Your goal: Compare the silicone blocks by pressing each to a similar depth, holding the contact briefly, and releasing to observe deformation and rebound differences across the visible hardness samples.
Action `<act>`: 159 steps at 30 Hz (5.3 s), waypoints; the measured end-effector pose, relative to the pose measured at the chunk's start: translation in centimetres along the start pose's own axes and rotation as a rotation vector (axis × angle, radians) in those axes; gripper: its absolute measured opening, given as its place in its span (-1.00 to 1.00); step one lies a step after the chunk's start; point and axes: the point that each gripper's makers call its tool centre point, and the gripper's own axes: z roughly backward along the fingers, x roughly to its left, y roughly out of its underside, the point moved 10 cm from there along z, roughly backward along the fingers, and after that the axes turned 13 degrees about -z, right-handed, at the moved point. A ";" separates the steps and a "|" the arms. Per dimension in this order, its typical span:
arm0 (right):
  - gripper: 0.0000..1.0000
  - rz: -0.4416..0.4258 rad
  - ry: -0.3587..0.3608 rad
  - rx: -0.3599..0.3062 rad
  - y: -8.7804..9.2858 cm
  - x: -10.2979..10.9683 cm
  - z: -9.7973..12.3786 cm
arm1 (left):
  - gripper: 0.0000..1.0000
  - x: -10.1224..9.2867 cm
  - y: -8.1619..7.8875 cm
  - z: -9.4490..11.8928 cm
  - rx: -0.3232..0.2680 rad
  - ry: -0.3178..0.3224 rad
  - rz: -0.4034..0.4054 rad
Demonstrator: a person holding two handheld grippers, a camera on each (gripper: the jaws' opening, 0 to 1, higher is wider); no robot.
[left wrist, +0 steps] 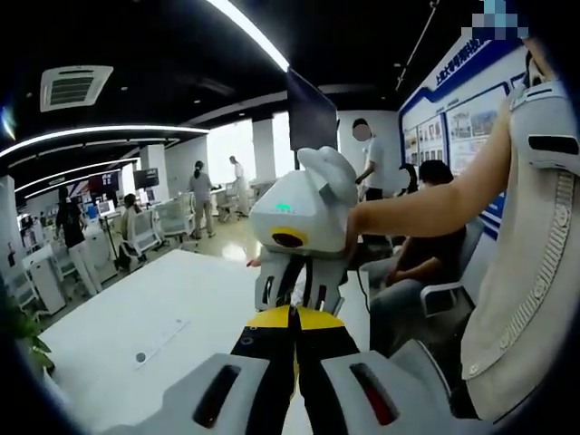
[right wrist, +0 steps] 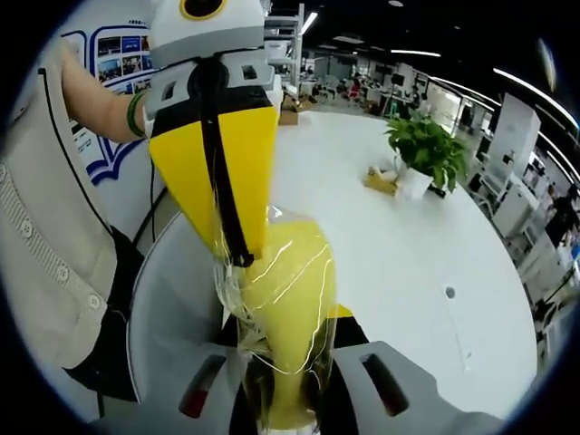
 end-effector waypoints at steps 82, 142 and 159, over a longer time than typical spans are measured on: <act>0.33 -0.023 0.167 -0.298 0.9 -0.5 1.8 | -1.00 1.0 0.8 -1.1 -0.043 -0.075 0.089; 0.63 -0.712 0.524 -0.631 16.6 6.3 0.8 | -1.00 3.3 19.0 -5.0 0.139 -0.071 0.495; 0.57 -0.788 0.565 -0.543 17.2 4.7 -0.2 | -1.00 8.8 26.4 -4.7 0.195 -0.216 0.468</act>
